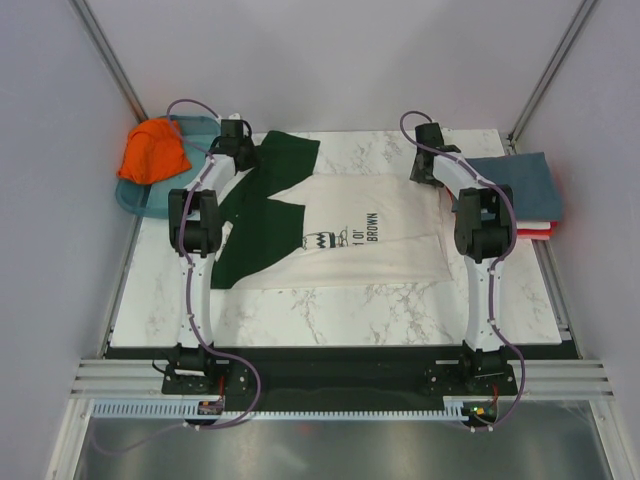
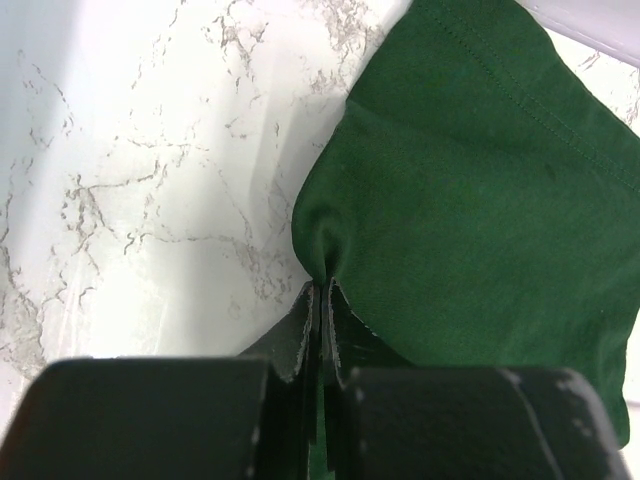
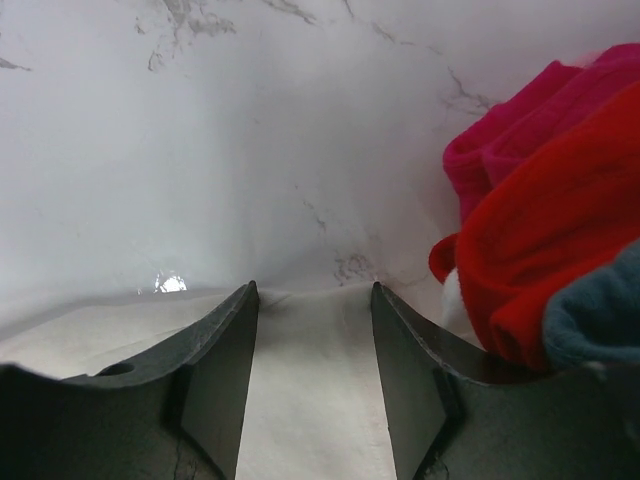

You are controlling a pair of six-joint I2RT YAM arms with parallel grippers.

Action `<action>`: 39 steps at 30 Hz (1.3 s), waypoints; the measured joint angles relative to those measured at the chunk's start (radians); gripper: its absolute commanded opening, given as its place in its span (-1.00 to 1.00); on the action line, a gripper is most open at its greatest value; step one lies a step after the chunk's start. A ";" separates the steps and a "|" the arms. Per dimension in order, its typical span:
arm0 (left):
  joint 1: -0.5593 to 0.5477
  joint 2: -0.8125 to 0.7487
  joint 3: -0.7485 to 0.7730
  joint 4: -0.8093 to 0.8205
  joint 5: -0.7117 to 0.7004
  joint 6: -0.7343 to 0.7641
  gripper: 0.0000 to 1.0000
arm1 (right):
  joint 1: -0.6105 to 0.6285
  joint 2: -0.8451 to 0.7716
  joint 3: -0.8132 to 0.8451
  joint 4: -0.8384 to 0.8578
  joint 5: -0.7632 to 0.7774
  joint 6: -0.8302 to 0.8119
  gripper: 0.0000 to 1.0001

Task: Fold and stack the t-shirts
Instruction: Fold the tshirt

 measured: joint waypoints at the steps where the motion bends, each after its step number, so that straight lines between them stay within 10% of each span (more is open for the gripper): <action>1: 0.000 0.000 0.000 0.000 0.000 0.000 -0.95 | 0.000 0.003 0.000 0.000 -0.003 0.002 0.10; 8: 0.000 0.000 -0.001 0.003 0.001 0.000 -0.95 | -0.001 0.006 0.001 0.006 -0.014 0.017 -0.23; 17: 0.000 0.000 -0.002 0.011 0.002 0.002 -0.95 | -0.001 0.036 0.061 0.000 0.043 -0.003 0.17; 23: 0.000 0.000 -0.002 0.015 0.005 0.009 -0.95 | 0.002 0.037 0.061 0.003 0.050 -0.019 0.07; 34: 0.000 0.000 -0.002 0.016 0.006 0.020 -0.95 | 0.002 0.066 0.082 0.019 0.045 -0.020 -0.80; 39: 0.000 -0.005 -0.005 0.020 0.023 0.033 -0.95 | 0.002 0.066 0.082 0.018 0.041 -0.030 -0.88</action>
